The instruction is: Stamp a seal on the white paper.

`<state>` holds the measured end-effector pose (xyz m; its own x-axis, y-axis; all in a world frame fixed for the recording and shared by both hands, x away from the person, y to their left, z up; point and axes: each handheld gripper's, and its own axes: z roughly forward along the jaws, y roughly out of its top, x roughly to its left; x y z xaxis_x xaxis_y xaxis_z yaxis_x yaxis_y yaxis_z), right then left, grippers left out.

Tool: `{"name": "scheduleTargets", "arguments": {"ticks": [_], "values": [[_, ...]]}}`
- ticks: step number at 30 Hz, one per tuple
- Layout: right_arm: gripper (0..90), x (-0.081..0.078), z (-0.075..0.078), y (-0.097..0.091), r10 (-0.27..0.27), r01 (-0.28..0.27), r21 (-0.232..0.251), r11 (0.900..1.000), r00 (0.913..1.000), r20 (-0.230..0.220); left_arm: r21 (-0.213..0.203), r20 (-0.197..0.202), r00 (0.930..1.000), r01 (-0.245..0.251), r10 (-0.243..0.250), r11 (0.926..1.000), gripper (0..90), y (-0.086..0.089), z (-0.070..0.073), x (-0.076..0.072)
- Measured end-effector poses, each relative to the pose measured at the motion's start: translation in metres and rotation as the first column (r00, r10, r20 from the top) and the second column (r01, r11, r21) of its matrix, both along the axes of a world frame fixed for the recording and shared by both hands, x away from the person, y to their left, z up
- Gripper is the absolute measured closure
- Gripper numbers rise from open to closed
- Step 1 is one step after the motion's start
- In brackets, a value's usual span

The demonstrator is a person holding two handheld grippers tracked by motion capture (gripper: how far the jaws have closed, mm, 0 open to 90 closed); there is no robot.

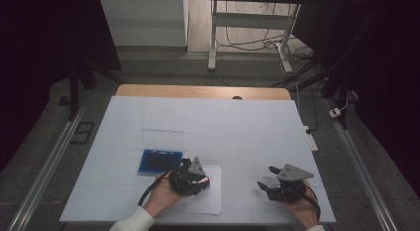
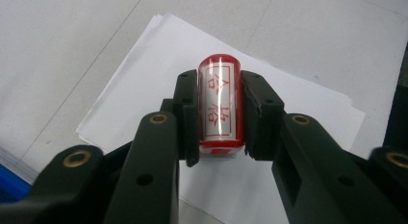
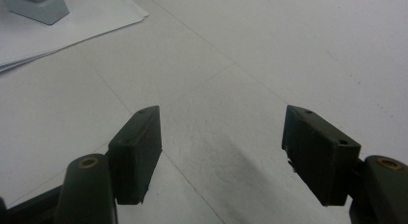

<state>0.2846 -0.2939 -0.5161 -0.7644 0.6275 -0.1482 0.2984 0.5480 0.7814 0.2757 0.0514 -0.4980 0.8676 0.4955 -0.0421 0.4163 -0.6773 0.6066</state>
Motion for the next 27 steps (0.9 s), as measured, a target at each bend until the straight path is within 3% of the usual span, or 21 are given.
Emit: {"name": "scheduleTargets", "arguments": {"ticks": [16, 27], "values": [[30.2, -0.0001, -0.0006, 0.0008, 0.002, -0.002, -0.004, 1.0, 1.0, -0.003, 0.063, 0.014, 0.9999, -0.008, 0.007, 0.998, 70.4, -0.007, -0.0006, -0.0026], [30.2, -0.0006, -0.0005, 0.0023, 0.003, -0.003, -0.004, 1.0, 1.0, -0.003, 0.043, -0.011, 0.9999, -0.003, 0.004, 0.9991, 70.5, -0.0047, -0.0019, 0.0007]]}}
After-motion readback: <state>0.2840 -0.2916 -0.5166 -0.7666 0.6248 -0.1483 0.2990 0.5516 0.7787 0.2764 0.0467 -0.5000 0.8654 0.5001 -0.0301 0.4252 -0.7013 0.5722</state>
